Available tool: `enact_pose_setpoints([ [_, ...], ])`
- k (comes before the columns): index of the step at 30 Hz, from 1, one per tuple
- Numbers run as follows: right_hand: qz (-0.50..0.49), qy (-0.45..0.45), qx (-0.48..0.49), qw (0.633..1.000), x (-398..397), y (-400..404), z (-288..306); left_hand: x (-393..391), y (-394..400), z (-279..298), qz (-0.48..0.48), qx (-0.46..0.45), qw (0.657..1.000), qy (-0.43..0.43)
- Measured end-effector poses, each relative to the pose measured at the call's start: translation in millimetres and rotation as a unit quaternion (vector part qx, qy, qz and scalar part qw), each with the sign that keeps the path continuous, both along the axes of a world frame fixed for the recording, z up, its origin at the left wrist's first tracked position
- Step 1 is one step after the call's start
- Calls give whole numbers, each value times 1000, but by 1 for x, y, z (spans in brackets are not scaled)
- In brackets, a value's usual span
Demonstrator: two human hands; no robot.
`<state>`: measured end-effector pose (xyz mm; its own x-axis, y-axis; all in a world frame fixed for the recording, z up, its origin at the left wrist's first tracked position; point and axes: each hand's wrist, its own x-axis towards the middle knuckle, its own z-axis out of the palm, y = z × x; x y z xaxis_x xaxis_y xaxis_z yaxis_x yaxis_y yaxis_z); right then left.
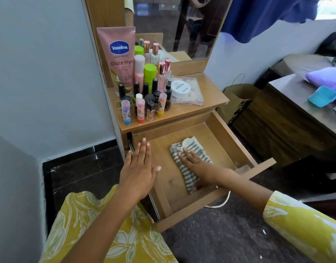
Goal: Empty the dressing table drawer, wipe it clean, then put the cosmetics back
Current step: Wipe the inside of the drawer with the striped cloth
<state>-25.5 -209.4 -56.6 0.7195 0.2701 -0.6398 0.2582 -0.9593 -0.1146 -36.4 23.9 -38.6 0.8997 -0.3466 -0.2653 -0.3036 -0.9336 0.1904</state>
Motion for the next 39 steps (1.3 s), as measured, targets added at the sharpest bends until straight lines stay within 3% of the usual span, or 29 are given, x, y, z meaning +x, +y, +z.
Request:
enact_pose_setpoints([
  [5, -63, 13, -31, 997, 14, -42, 17, -3, -1, -1, -11, 1, 1000, -7],
  [11, 5, -18, -7, 1000, -3, 14, -5, -8, -8, -1, -71, -21, 997, 1],
  [15, 10, -16, 2, 1000, -2, 12, -8, -11, -8, -5, -58, -19, 998, -4],
  [22, -93, 26, -69, 993, 19, -61, 13, -18, -14, -11, -12, -21, 998, -52],
  [30, -41, 37, -31, 998, 5, -27, -6, -17, -15, -7, -3, -8, 999, -44],
  [39, -102, 48, -97, 989, 24, -62, 31, -17, -16, -6, -7, 1, 1000, -29],
])
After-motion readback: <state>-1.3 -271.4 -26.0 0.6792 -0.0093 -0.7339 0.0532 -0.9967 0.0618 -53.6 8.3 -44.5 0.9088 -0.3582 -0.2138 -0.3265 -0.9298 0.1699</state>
